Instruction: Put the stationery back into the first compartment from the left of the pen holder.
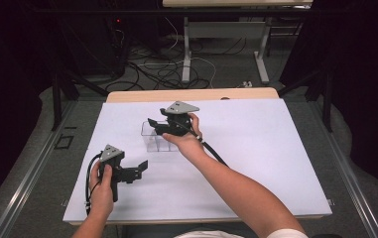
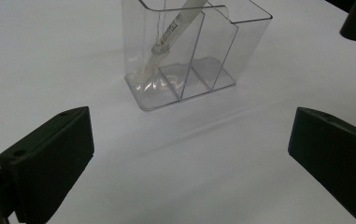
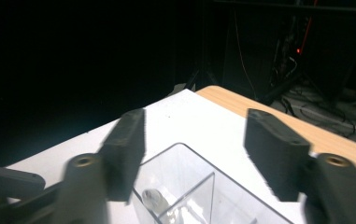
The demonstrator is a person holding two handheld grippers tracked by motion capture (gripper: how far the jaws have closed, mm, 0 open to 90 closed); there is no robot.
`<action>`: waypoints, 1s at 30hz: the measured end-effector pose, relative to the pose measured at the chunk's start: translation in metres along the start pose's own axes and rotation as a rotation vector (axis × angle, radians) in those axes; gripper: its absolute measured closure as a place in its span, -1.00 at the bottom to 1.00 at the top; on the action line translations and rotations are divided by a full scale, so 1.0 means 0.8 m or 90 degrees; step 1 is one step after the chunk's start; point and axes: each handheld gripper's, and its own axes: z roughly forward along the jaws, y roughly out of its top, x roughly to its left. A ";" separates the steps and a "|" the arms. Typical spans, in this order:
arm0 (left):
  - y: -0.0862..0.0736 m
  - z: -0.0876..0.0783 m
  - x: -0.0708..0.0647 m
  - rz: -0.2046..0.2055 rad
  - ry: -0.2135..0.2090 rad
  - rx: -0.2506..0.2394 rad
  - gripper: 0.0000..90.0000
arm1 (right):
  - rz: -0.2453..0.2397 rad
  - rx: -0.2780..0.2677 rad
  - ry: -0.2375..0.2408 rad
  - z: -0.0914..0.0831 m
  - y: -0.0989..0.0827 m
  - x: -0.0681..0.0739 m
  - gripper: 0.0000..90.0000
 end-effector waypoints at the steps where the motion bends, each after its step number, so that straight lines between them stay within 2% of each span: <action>1: 0.000 0.000 0.000 0.000 0.000 0.000 -0.99 | 0.006 0.008 -0.004 -0.004 0.001 -0.001 -0.27; 4: 0.000 0.000 0.001 -0.002 0.002 0.002 -0.99 | 0.002 0.038 -0.013 -0.011 0.002 -0.004 -0.46; 6: 0.001 0.001 0.002 -0.002 0.003 0.002 -0.99 | -0.031 0.072 -0.038 -0.017 0.000 -0.004 -0.55; 8: 0.001 0.003 0.002 -0.003 0.003 0.002 -0.99 | -0.046 0.069 -0.044 -0.022 -0.003 -0.004 -0.59; 12: 0.001 0.005 0.002 -0.003 0.003 0.005 -0.99 | -0.041 0.067 -0.049 -0.033 -0.008 -0.005 -0.66; 14: 0.000 0.004 0.002 -0.005 0.003 0.006 -0.99 | -0.029 0.080 -0.049 -0.038 -0.009 -0.006 -0.68; 16: 0.000 0.004 0.003 -0.006 0.003 0.006 -0.99 | -0.008 0.087 -0.046 -0.041 -0.012 -0.008 -0.78; 17: 0.000 0.004 0.003 -0.006 0.004 0.006 -0.99 | -0.002 0.104 -0.047 -0.044 -0.013 -0.009 -0.86; 19: 0.000 0.005 0.003 -0.008 0.004 0.007 -0.99 | 0.007 0.101 -0.043 -0.047 -0.017 -0.010 -0.98; 20: 0.000 0.005 0.003 -0.007 0.004 0.008 -0.99 | 0.004 0.112 -0.043 -0.050 -0.017 -0.012 -1.00; 21: -0.001 0.005 0.002 -0.007 0.006 0.002 -0.99 | 0.001 0.104 -0.045 -0.052 -0.019 -0.013 -1.00; 30: 0.000 0.003 0.002 -0.005 0.006 0.005 -0.99 | -0.004 0.113 -0.054 -0.073 -0.027 -0.015 -1.00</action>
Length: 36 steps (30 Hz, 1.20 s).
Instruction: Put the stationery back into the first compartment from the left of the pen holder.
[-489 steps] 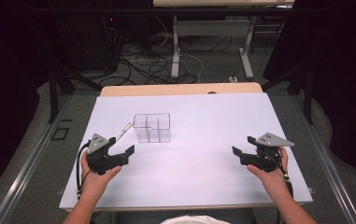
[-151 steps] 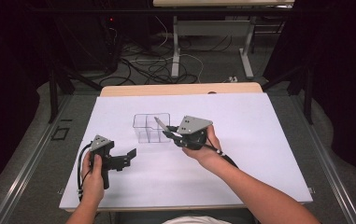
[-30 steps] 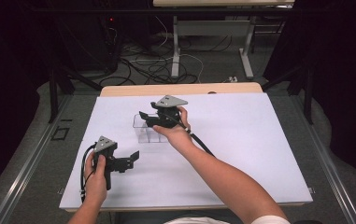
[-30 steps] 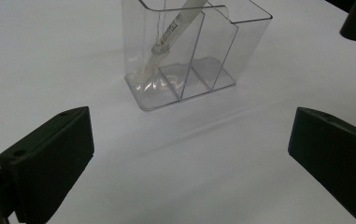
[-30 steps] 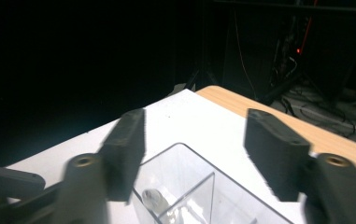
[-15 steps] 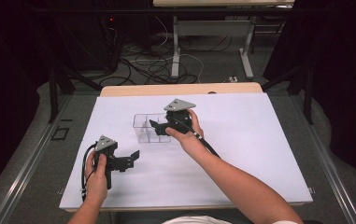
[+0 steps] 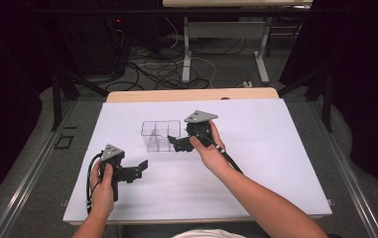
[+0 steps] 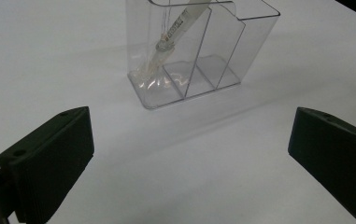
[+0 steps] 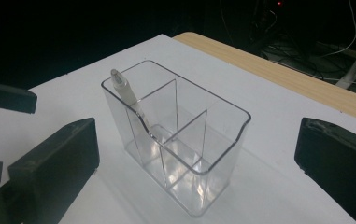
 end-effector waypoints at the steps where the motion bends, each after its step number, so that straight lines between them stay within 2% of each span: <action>1: 0.000 0.000 0.000 0.000 0.001 -0.001 -0.99 | -0.001 0.000 0.000 -0.003 -0.002 -0.001 -1.00; 7: -0.002 -0.003 0.001 -0.002 0.003 -0.003 -0.99 | 0.019 0.005 0.012 -0.029 -0.015 -0.007 -1.00; 12: -0.002 -0.004 0.001 -0.004 0.005 -0.002 -0.99 | 0.001 0.009 -0.015 -0.058 -0.029 -0.021 -1.00; 17: -0.003 -0.003 0.002 -0.008 0.007 -0.002 -0.99 | 0.024 0.009 -0.027 -0.090 -0.042 -0.038 -1.00; 25: -0.003 -0.004 0.002 -0.010 0.007 -0.005 -0.99 | 0.041 0.024 -0.048 -0.145 -0.073 -0.060 -0.99; 29: -0.003 -0.005 0.002 -0.009 0.008 -0.007 -0.99 | 0.037 0.034 -0.071 -0.171 -0.089 -0.071 -0.98; 34: -0.003 -0.004 0.003 -0.014 0.012 -0.006 -0.99 | 0.051 0.042 -0.094 -0.197 -0.107 -0.088 -0.96; 36: -0.002 -0.004 0.003 -0.014 0.012 -0.006 -0.99 | 0.063 0.045 -0.112 -0.204 -0.116 -0.095 -0.96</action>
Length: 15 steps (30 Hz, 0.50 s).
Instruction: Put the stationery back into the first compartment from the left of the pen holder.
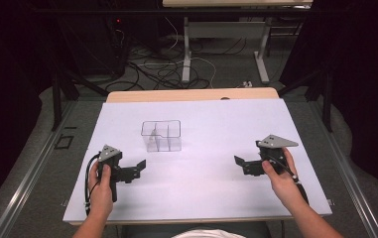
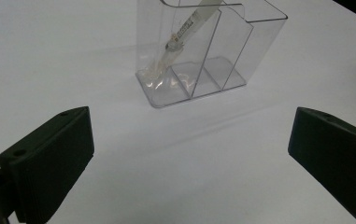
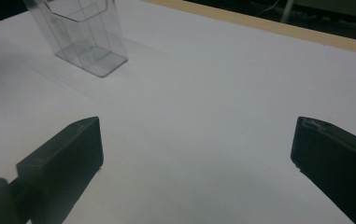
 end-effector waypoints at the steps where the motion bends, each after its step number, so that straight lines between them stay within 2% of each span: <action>1: 0.000 0.000 0.000 0.000 0.000 0.001 -0.99 | 0.004 0.002 -0.008 -0.002 -0.004 -0.004 -0.96; 3: 0.000 0.000 0.001 -0.001 0.001 0.000 -0.99 | 0.012 0.004 -0.029 -0.005 -0.012 -0.012 -0.96; 5: 0.000 0.001 0.002 -0.001 0.000 0.002 -0.99 | 0.022 0.005 -0.031 -0.006 -0.021 -0.023 -0.96; 8: 0.001 0.001 0.002 -0.001 0.000 0.001 -0.99 | 0.039 0.017 -0.056 -0.007 -0.033 -0.038 -0.94; 15: 0.001 0.002 0.003 0.001 -0.002 0.002 -0.99 | 0.054 0.039 -0.079 -0.004 -0.049 -0.060 -0.92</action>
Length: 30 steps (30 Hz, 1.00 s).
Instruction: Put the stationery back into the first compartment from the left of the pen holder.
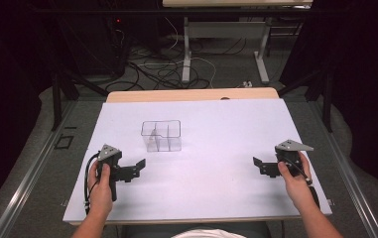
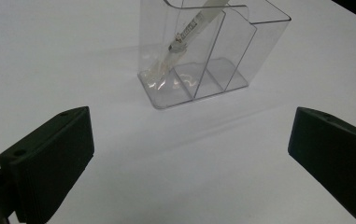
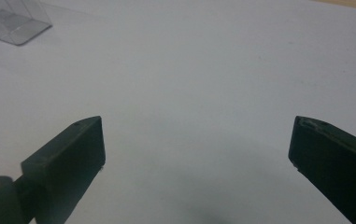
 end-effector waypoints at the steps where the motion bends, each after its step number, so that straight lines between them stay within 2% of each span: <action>1: 0.000 0.000 0.000 0.001 0.000 0.000 -0.99 | -0.003 0.000 -0.005 0.000 -0.001 -0.002 -0.91; 6: 0.000 0.001 0.001 0.006 -0.001 0.000 -0.99 | 0.002 0.001 -0.007 0.004 -0.005 -0.010 -0.91; 10: 0.000 0.002 0.003 0.002 0.000 0.002 -0.99 | 0.034 0.002 -0.006 0.008 -0.010 -0.015 -0.90; 13: 0.000 0.003 0.006 0.000 -0.002 0.007 -0.99 | 0.045 -0.001 -0.006 0.010 -0.013 -0.016 -0.90; 19: 0.000 0.003 0.008 -0.006 0.001 0.008 -0.99 | 0.056 -0.006 -0.047 0.010 -0.016 -0.019 -0.91; 22: 0.001 0.004 0.009 -0.007 0.000 0.009 -0.99 | 0.070 -0.003 -0.041 0.010 -0.018 -0.021 -0.91; 30: 0.002 0.006 0.011 -0.010 0.002 0.010 -0.99 | 0.075 0.012 -0.033 0.014 -0.023 -0.023 -0.90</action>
